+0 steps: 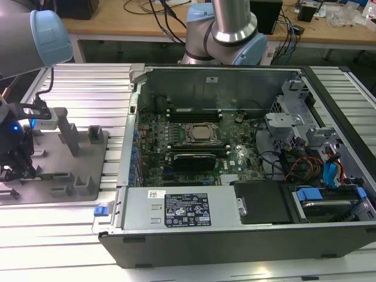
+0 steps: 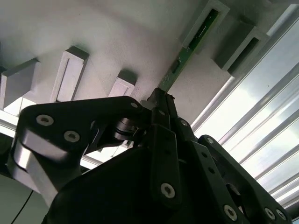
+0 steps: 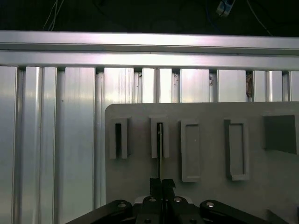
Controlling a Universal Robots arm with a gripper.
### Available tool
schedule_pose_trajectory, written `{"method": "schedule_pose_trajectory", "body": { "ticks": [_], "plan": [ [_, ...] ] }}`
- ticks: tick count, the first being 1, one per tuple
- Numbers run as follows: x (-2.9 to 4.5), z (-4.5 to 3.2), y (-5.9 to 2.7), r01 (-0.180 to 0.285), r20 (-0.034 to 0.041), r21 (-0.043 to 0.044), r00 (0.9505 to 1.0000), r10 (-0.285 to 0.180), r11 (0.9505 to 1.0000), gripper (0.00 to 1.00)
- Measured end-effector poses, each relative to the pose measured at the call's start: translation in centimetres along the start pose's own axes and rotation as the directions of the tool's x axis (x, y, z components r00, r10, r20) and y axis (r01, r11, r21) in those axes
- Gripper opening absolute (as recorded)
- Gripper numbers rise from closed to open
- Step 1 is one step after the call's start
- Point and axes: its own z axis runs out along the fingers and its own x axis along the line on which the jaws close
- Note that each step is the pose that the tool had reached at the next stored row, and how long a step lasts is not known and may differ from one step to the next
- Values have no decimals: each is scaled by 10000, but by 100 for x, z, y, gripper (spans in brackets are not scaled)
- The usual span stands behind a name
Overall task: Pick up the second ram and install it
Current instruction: 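Pick up the second ram and move it above second insertion slot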
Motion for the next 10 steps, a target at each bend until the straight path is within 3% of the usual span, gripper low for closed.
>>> {"method": "schedule_pose_trajectory", "body": {
  "ticks": [10],
  "plan": [
    [0, -1, 0, -11, 1, 2, 10000, 11, 10000, 9]
  ]
}}
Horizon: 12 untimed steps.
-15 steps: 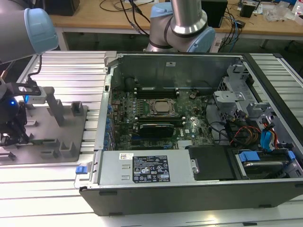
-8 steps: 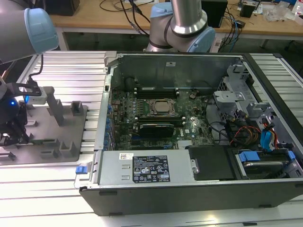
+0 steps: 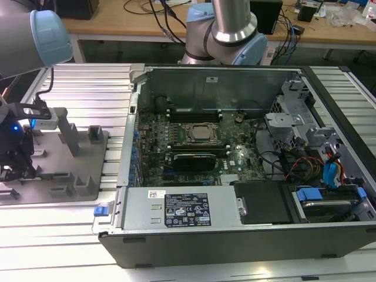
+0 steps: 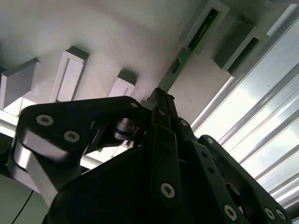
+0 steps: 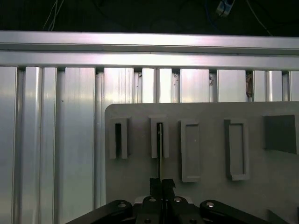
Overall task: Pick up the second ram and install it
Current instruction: 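Pick up the second ram and move it above second insertion slot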
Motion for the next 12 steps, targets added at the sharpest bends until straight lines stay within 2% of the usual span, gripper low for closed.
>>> {"method": "schedule_pose_trajectory", "body": {
  "ticks": [3, 6, 12],
  "plan": [
    [-1, -49, 3, 0, -1, -2, 10000, 0, 10000, 9],
    [-4, -131, 6, 1, -1, -1, 10000, -1, 10000, 9],
    [-5, -134, 6, 0, -1, 0, 10000, 0, 10000, 9]
  ]
}}
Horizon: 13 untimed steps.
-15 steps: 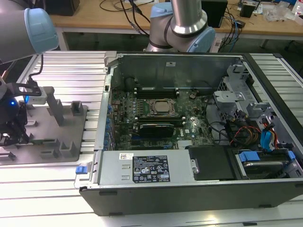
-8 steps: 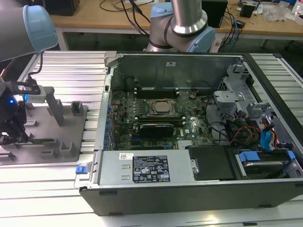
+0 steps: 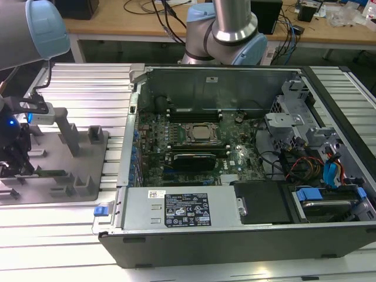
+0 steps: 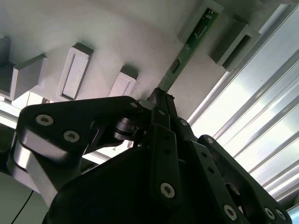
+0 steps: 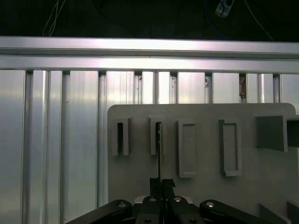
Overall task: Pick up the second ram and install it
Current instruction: 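Pick up the second ram and move it above second insertion slot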
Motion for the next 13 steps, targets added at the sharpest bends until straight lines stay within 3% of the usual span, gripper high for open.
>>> {"method": "schedule_pose_trajectory", "body": {
  "ticks": [5, 11, 13],
  "plan": [
    [0, -23, 2, 0, -3, -4, 10000, 0, 10000, 9],
    [-5, -201, 10, -1, 0, 0, 10000, 1, 10000, 9],
    [-7, -302, 14, 0, 0, 1, 10000, 0, 10000, 9]
  ]
}}
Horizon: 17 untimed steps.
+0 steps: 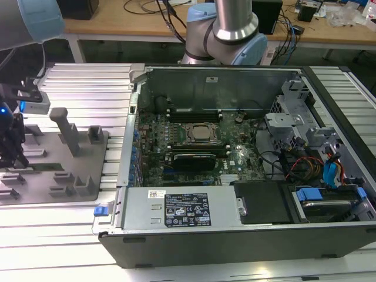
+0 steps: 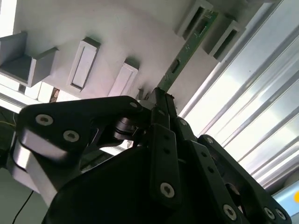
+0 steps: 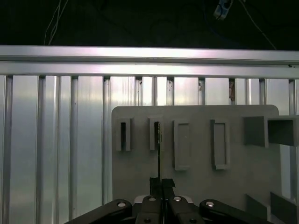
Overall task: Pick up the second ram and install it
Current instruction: 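Pick up the second ram and move it above second insertion slot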
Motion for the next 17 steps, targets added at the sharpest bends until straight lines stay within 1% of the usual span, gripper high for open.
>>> {"method": "schedule_pose_trajectory", "body": {
  "ticks": [2, 3, 4, 6, 7, 9, 10, 11, 17],
  "plan": [
    [-1, -62, 3, 1, 0, 0, 10000, -1, 10000, 9],
    [-2, -107, 5, 0, 0, 0, 10000, 0, 10000, 9],
    [-4, -172, 8, 0, -1, 0, 10000, 0, 10000, 9],
    [-5, -222, 10, 0, 0, 0, 10000, 0, 10000, 9],
    [-6, -271, 13, 0, 0, 0, 10000, 0, 10000, 9],
    [-10, -405, 19, 0, 0, 0, 10000, 0, 10000, 9],
    [-11, -484, 23, 0, 0, 0, 10000, 0, 10000, 9],
    [-13, -532, 25, 0, 0, 0, 10000, 0, 10000, 9],
    [-17, -729, 34, 0, 0, -1, 10000, 0, 10000, 9]
  ]
}}
